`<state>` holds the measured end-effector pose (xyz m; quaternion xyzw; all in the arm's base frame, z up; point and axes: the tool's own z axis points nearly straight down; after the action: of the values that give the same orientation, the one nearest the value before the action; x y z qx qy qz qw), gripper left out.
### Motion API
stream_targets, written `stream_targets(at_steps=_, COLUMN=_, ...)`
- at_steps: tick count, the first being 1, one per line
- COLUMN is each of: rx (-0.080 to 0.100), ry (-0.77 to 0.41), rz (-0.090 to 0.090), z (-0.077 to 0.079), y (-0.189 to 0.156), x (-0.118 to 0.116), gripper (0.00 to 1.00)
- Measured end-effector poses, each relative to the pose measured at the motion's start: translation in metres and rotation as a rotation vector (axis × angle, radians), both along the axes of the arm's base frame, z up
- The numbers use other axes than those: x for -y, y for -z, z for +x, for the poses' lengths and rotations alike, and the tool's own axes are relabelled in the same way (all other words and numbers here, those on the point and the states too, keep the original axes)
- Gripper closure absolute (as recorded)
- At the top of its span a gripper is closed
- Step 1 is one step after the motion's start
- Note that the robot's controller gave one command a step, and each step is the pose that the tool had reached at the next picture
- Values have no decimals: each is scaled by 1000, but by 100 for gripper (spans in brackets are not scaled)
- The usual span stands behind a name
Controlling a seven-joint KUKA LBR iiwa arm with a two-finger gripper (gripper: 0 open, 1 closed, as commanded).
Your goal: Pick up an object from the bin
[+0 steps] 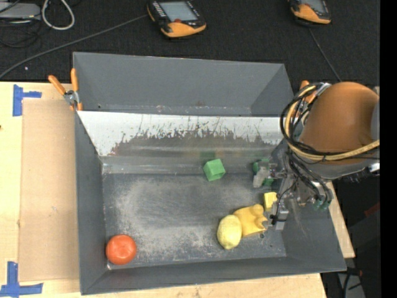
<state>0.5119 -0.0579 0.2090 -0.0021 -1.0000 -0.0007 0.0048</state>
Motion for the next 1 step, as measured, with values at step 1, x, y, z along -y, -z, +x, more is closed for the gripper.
stream_targets(at_steps=1, rx=8, ry=-4, rz=-1, z=2, y=-4, x=0, gripper=0)
